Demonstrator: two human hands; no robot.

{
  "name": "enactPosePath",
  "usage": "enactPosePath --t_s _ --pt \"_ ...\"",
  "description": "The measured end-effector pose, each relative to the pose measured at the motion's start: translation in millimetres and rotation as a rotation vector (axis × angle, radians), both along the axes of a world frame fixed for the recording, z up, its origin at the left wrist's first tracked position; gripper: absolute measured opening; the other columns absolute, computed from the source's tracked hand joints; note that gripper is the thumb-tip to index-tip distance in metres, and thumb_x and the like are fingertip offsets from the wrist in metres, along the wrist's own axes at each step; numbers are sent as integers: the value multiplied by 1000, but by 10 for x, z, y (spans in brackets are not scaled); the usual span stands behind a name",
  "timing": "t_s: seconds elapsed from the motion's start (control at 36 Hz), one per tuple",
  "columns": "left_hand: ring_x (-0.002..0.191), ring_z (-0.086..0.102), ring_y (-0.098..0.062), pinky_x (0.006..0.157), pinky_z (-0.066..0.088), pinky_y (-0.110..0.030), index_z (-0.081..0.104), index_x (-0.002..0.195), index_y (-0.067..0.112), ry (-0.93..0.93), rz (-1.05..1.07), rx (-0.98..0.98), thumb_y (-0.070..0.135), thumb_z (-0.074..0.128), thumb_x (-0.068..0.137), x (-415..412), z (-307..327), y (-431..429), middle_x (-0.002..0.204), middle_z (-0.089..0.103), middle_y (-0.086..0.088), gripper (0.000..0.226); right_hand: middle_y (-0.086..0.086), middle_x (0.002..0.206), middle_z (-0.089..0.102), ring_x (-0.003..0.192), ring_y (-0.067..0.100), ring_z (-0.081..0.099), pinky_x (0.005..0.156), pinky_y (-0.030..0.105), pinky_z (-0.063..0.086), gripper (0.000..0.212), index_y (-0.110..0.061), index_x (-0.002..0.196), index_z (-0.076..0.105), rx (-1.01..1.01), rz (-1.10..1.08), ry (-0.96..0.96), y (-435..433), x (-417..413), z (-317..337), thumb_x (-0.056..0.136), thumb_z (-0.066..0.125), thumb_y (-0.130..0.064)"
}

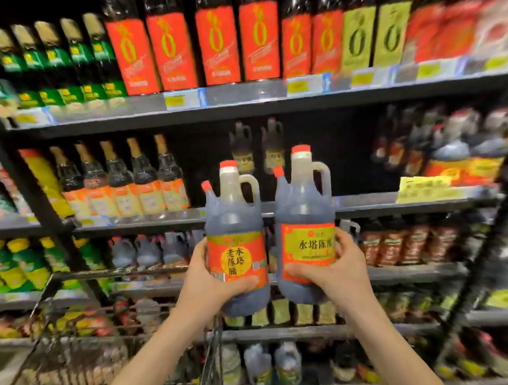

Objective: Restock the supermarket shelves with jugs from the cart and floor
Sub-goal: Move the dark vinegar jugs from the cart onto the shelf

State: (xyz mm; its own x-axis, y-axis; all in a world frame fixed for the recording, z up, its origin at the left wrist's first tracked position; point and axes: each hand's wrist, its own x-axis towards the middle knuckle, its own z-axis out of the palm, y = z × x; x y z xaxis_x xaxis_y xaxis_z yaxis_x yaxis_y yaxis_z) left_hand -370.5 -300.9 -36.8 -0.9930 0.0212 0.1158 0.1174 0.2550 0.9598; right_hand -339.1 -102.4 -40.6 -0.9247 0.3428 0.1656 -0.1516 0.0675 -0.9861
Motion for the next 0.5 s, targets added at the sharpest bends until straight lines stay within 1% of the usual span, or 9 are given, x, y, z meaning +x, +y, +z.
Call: enactPosePath --t_s 0.06,0.08,0.17,0.22,0.31,0.33,0.39,0.42,0.5 --pt "91 58 -1 65 46 -17 40 118 29 24 -36 -4 8 88 56 -49 56 232 101 58 14 82 -9 94 66 80 1 66 64 20 52 76 -26 110 49 6 -40 28 219 39 43 50 91 -5" --pt "90 58 1 64 45 -16 40 116 30 36 -47 -1 7 88 56 -69 83 360 99 58 15 80 -9 93 66 78 0 66 62 19 53 75 -26 108 49 7 -65 40 330 49 56 49 91 -5" --pt "80 61 6 63 49 -16 44 105 34 59 -83 19 6 88 56 -123 149 725 95 60 16 71 -8 97 66 83 3 66 68 21 53 78 -27 109 50 39 -145 66 651 68 92 46 92 -8" --pt "77 63 6 69 53 -20 46 109 31 70 -103 32 7 88 54 -163 190 960 96 62 14 74 -8 99 65 88 7 65 74 28 53 83 -23 115 49 47 -177 85 863 81 137 45 93 -10" --pt "87 59 0 76 50 -26 43 119 25 105 -120 35 9 90 50 -235 253 1296 100 60 13 85 -9 97 65 87 6 65 75 29 53 83 -22 114 49 68 -209 115 1178 92 203 45 93 -9" --pt "88 59 -1 76 50 -27 43 119 25 114 -123 39 11 91 49 -257 276 1414 100 60 12 86 -9 96 65 87 6 65 75 29 54 81 -21 112 50 81 -221 126 1288 92 220 45 93 -8" --pt "85 59 1 70 49 -20 44 118 23 130 -130 53 8 90 51 -303 312 1626 98 60 12 83 -5 95 67 87 11 67 75 33 55 78 -17 110 52 90 -238 139 1506 79 236 44 93 -9" --pt "83 59 1 66 47 -17 43 118 22 137 -141 62 8 90 51 -325 327 1727 97 60 12 83 -3 96 68 88 13 68 76 35 56 79 -16 111 53 91 -244 143 1614 70 237 43 93 -11" --pt "85 63 -2 65 48 -18 43 117 26 156 -174 87 15 90 46 -386 362 2005 98 63 11 86 -4 99 69 90 12 68 78 39 57 88 -21 114 54 113 -268 153 1904 69 258 36 92 -30"
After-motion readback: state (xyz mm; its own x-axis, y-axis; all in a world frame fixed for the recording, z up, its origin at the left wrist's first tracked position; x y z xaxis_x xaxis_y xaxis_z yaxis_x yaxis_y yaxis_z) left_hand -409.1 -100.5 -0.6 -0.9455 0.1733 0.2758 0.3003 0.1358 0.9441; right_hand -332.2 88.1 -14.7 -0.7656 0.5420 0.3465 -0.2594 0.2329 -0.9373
